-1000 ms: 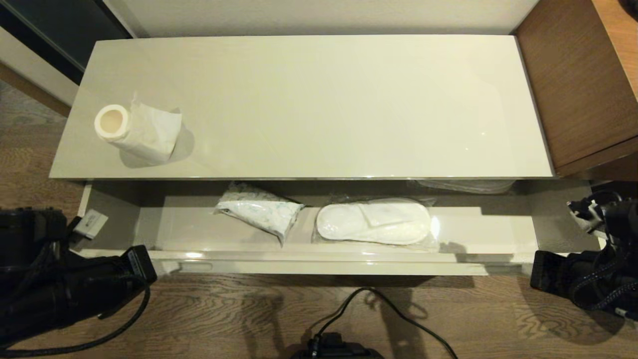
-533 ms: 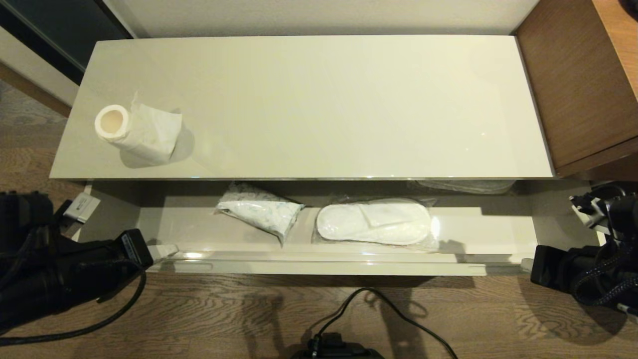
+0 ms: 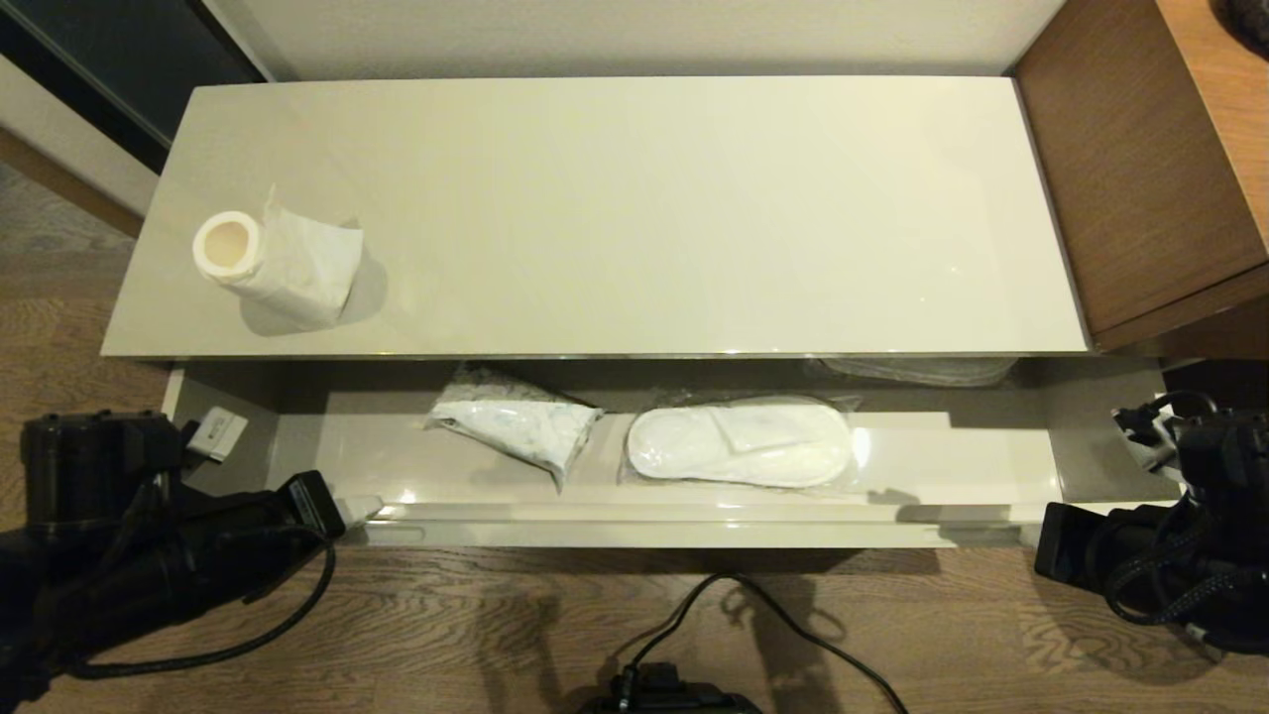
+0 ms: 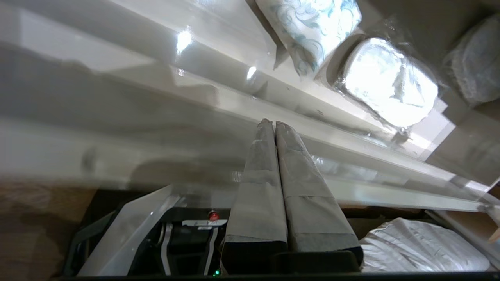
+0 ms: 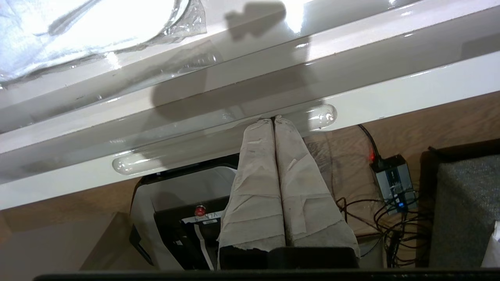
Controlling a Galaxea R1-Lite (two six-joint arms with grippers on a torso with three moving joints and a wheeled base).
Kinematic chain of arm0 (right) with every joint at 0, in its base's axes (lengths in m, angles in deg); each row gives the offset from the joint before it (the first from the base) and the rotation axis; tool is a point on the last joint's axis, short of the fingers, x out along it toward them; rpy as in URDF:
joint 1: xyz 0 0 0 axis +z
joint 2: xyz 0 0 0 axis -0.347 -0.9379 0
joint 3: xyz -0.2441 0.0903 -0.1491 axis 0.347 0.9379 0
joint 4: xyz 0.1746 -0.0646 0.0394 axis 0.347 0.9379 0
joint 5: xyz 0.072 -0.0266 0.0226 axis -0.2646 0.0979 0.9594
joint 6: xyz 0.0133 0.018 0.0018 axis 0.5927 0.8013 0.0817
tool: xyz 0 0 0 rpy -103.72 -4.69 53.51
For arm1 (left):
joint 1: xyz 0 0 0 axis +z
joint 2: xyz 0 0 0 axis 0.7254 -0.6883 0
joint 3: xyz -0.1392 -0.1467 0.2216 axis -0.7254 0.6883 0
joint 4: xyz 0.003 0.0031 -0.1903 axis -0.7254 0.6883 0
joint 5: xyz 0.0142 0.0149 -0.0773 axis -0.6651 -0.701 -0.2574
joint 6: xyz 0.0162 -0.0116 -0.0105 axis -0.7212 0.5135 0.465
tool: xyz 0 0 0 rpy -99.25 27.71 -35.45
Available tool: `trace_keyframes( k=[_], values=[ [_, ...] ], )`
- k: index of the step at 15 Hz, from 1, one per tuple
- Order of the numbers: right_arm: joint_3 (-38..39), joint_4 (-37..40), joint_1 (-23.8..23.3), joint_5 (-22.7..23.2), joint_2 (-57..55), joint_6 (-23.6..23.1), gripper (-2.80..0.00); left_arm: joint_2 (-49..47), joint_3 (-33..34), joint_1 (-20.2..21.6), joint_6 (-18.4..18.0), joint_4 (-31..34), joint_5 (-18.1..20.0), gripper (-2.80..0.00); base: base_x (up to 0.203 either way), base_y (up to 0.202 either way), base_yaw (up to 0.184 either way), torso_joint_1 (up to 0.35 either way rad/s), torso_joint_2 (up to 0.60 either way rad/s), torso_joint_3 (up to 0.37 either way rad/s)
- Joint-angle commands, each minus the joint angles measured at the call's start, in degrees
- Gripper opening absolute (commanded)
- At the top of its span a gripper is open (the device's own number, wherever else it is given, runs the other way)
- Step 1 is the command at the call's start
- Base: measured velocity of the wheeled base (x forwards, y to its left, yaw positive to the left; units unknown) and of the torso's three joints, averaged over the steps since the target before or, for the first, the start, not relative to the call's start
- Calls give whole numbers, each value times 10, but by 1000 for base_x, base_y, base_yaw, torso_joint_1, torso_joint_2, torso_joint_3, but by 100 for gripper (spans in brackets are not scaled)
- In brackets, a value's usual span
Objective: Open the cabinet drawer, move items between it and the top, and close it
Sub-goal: Open the drawer
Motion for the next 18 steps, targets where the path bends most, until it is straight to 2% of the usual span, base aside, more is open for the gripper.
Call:
trace_keyframes(
  k=[1,5,8,10,13,15,18],
  values=[
    [6,-4,0,2,-18,1,-280,-30,11,0,1,-1,1,-280,0,0,0,0,0,0],
    [18,6,3,3,8,-7,-280,-6,29,-2,-1,5,10,-280,0,0,0,0,0,0],
    [13,70,4,3,87,-15,-280,61,46,-14,0,45,11,-280,0,0,0,0,0,0],
    [-2,133,5,3,142,-20,-280,127,40,-22,0,116,12,-280,0,0,0,1,13,-1],
    [-37,246,9,3,212,-24,-280,235,20,-26,0,259,19,-280,0,0,0,0,0,0],
    [-46,272,9,3,225,-25,-280,280,4,-26,-1,341,24,-280,0,0,0,0,0,0],
    [-92,355,9,0,275,-26,-280,349,-49,-27,-3,460,26,-280,0,0,0,0,0,0]
  ],
)
